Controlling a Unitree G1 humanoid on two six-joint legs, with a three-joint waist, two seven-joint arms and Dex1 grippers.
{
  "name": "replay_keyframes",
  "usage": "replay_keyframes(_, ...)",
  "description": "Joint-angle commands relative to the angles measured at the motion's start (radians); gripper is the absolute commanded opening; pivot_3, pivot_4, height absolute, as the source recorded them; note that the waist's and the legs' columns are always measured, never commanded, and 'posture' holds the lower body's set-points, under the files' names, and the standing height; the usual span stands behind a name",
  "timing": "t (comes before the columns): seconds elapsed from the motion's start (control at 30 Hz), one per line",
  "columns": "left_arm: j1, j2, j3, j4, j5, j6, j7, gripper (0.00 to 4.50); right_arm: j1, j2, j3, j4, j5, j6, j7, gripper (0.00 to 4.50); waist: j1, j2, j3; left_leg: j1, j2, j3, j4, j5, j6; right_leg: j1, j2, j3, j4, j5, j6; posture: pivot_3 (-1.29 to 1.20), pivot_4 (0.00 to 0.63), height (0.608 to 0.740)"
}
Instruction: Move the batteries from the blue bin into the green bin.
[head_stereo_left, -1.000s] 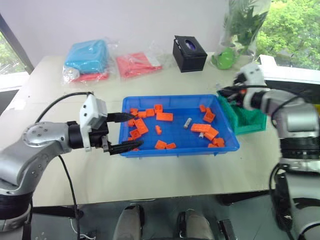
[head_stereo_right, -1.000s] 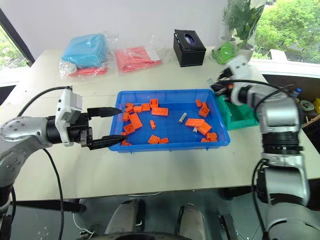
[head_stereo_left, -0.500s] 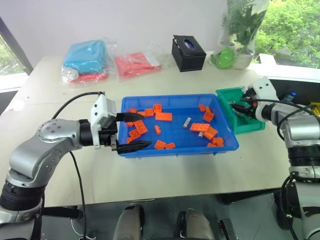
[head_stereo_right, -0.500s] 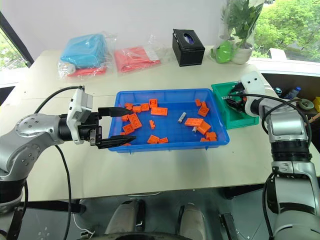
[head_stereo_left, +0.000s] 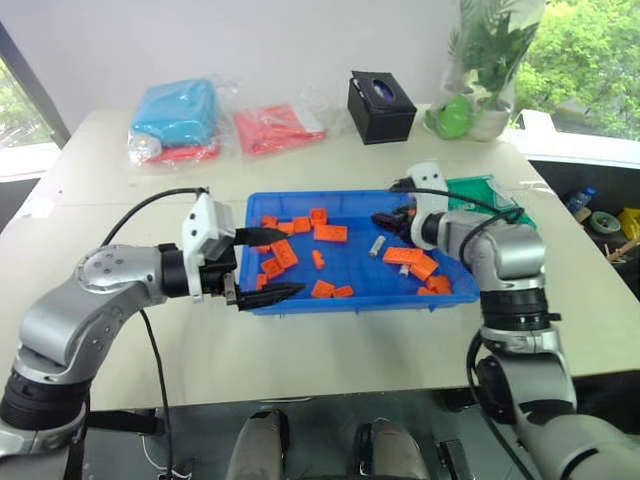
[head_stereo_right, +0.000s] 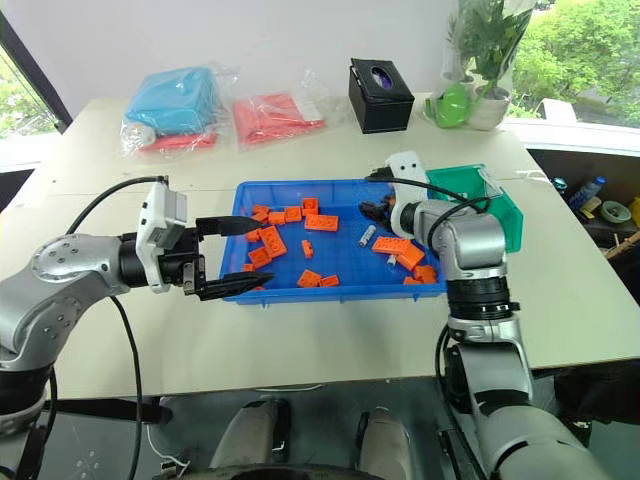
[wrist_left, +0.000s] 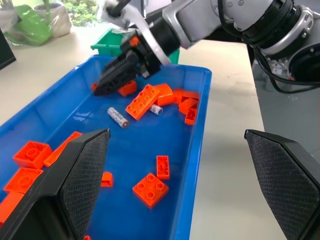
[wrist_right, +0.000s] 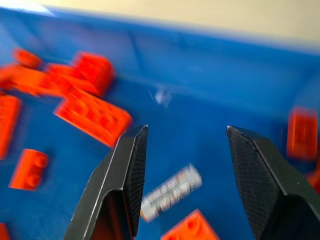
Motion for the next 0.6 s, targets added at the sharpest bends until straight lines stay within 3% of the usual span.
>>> replay_keyframes(0.03,-0.002,0.005,0.039,-0.038,-0.013,-0.005,0.014,4.5,-0.003,0.062,-0.05,-0.072,0.009,0.084,-0.078,2.53,-0.001,0.0,0.0,0.0,0.0,0.0,0.0,0.0,0.0,0.0,0.0,0.0,0.0,0.0,0.0,0.0,0.15,0.651)
replay_keyframes(0.47,-0.013,0.005,0.041,-0.036,-0.015,-0.009,0.032,4.5,0.029,0.168,-0.046,-0.021,0.014,0.107,-0.132,2.53,-0.002,0.0,0.0,0.0,0.0,0.0,-0.001,0.0,0.0,-0.001,0.001,0.0,0.0,0.0,0.0,0.0,0.15,0.651)
replay_keyframes(0.6,-0.026,0.006,0.041,-0.024,-0.013,-0.011,0.03,4.5,0.036,0.181,-0.053,0.002,0.01,0.088,-0.143,1.29,-0.001,0.0,0.0,0.0,0.001,0.0,-0.001,0.0,0.0,-0.001,0.001,0.0,0.001,0.0,0.0,0.0,0.15,0.651)
